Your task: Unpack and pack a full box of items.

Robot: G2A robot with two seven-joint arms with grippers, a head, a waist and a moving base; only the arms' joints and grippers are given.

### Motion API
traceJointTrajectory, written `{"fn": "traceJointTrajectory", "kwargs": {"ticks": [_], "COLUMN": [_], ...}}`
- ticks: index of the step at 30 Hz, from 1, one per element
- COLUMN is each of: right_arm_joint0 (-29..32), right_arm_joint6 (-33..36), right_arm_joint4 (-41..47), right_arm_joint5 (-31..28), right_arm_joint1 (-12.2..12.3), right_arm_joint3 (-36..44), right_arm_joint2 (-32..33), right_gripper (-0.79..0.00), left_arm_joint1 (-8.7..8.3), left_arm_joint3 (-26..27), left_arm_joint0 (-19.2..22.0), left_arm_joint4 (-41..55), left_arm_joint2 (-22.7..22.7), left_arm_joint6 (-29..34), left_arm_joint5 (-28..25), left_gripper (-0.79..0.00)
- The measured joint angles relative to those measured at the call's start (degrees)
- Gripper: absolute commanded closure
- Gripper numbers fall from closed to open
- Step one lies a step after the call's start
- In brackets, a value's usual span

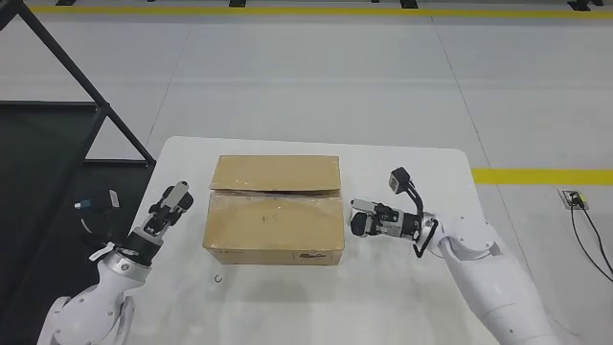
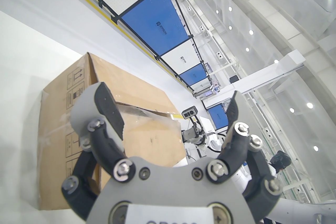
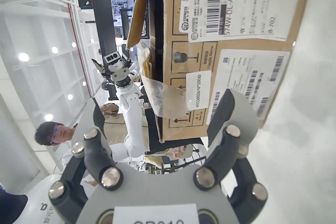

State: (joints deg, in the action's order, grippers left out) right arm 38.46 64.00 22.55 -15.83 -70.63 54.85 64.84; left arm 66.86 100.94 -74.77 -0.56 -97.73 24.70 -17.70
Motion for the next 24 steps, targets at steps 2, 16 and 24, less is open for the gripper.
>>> {"fn": "traceJointTrajectory", "kwargs": {"ticks": [2,16,24], "right_arm_joint0": [-0.95,-0.25,1.00], "right_arm_joint6": [0.77,16.60,12.20], "right_arm_joint4": [3.04,15.98,10.81], "right_arm_joint5": [-2.69,-7.89,-8.24], "right_arm_joint1": [-0.58,0.04,0.64], "right_arm_joint3": [-1.77,1.91,8.72], "right_arm_joint2": [-0.46,2.99,2.99], "right_gripper": [-0.785,-0.785,-0.785], "left_arm_joint1": [-0.03,-0.27,-0.44], "left_arm_joint3": [0.16,-0.10,-0.76], "left_arm_joint0": [-0.05,0.53,0.87], "left_arm_joint4": [-0.14,-0.24,0.39], "left_arm_joint2": [0.14,0.72,0.46], "left_arm_joint6": [-0.07,-0.49,-0.66], "left_arm_joint5": [0.15,0.25,-0.16], "left_gripper": [-0.785,-0.785,-0.785]}}
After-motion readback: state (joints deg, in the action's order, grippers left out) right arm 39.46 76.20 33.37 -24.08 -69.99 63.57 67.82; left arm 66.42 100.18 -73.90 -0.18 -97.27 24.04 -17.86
